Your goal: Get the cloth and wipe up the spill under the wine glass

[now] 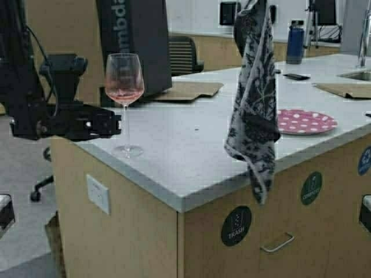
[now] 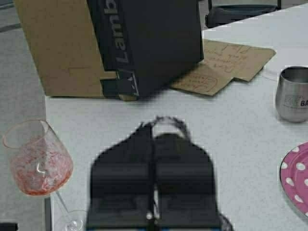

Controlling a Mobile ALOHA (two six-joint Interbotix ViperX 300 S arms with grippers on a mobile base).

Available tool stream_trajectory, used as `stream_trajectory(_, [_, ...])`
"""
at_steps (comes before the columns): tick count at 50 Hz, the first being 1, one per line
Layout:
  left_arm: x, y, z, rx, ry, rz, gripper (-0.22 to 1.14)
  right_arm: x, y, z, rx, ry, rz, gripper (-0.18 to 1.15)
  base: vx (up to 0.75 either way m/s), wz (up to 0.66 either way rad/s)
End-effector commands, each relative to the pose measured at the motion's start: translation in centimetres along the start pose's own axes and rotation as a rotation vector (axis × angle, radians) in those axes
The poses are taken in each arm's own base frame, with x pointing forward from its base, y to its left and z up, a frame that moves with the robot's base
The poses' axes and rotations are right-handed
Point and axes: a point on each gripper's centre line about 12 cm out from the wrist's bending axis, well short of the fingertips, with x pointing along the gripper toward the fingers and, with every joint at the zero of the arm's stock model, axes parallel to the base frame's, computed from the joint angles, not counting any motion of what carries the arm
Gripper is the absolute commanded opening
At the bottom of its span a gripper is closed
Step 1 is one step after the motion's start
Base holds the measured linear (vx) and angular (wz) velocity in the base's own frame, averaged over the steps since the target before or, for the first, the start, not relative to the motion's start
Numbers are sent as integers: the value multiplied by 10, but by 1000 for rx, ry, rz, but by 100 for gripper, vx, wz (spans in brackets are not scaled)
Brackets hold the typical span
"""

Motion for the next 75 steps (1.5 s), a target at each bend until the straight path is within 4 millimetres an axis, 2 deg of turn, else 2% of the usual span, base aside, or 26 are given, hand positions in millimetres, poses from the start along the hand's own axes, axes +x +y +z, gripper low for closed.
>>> stream_trajectory(1, [17, 0, 3, 9, -79, -17, 89, 2, 1, 7, 1, -31, 3, 6, 5, 4])
stream_trajectory(7, [29, -6, -1, 25, -124, -83, 99, 2, 1, 7, -2, -29, 3, 6, 4, 4])
stream_trajectory(20, [54, -5, -9, 41, -165, -104, 99, 2, 1, 6, -2, -29, 5, 6, 5, 3])
stream_trajectory(38, [72, -5, -14, 36, -192, -124, 99, 2, 1, 7, -1, -32, 4, 6, 4, 2])
stream_trajectory(63, [93, -24, 3, 17, -262, -194, 98, 3, 2, 15, 1, -84, 7, 6, 3, 2])
stream_trajectory(69, [96, -32, 4, 19, -271, -215, 89, 8, 3, 26, 4, -122, 8, 6, 1, 1])
stream_trajectory(75, [95, -38, 3, 18, -268, -227, 64, 26, -2, 40, 10, -169, -10, 6, 1, 0])
